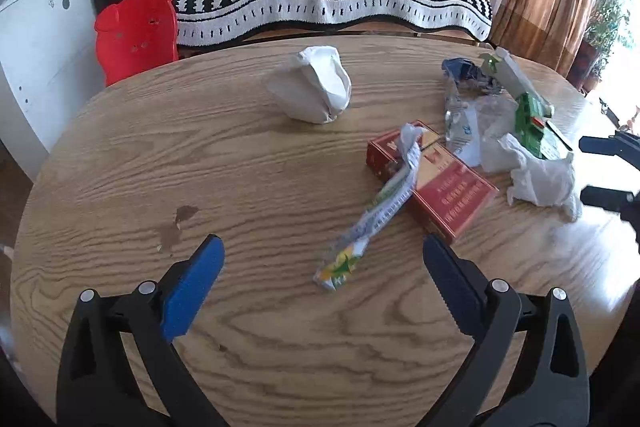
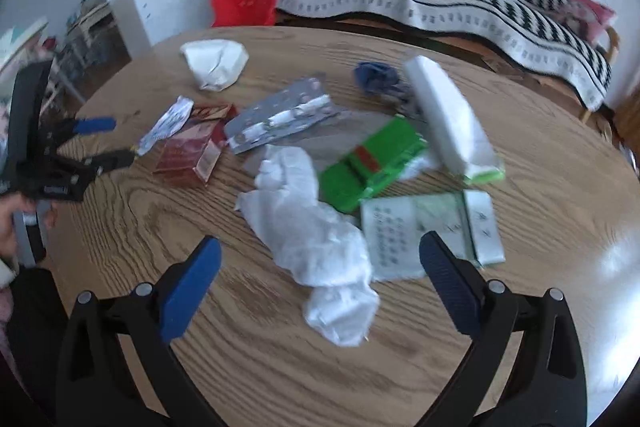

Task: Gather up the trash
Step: 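Grasp the white tissue with the right gripper while the left grasps a snack wrapper, then carry the tissue and wrapper to the black bin while the left gripper opens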

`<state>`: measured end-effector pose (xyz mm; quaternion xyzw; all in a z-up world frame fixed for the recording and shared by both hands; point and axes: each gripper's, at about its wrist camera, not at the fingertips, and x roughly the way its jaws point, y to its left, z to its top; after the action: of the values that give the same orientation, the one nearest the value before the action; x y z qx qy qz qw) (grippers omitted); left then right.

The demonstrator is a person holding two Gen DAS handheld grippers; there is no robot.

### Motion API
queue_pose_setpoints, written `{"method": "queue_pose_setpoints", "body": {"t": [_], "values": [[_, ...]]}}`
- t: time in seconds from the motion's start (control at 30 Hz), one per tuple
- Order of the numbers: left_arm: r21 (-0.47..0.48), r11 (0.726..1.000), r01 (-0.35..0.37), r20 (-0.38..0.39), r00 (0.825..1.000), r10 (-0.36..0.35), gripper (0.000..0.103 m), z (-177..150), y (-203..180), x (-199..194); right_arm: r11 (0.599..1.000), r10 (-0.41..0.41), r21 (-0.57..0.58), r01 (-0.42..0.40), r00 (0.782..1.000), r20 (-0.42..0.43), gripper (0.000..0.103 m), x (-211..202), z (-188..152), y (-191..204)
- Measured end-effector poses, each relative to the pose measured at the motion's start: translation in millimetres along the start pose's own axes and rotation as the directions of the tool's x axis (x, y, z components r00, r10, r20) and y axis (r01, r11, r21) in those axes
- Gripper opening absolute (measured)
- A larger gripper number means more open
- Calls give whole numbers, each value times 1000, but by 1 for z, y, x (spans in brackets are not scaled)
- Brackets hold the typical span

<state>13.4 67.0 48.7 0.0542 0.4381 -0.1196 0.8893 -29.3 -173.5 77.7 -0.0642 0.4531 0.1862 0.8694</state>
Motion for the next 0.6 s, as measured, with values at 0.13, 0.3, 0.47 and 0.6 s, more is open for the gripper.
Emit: {"method": "queue_pose_setpoints", "body": {"t": [0.13, 0.3, 0.47, 0.6], "values": [[20, 1000, 3, -17, 1000, -3, 97, 10, -2, 14, 995, -34, -97, 32, 999, -12, 87, 19, 2, 15], [-48, 993, 108, -47, 993, -110, 64, 13, 0, 26, 997, 15, -72, -19, 998, -69, 44, 40, -7, 17], [-118, 983, 143, -50, 987, -150, 11, 13, 3, 28, 997, 72, -13, -73, 996, -55, 25, 35, -10, 14], [-104, 990, 91, -15, 996, -93, 11, 10, 1, 15, 997, 57, 49, -59, 998, 39, 25, 12, -3, 1]]}}
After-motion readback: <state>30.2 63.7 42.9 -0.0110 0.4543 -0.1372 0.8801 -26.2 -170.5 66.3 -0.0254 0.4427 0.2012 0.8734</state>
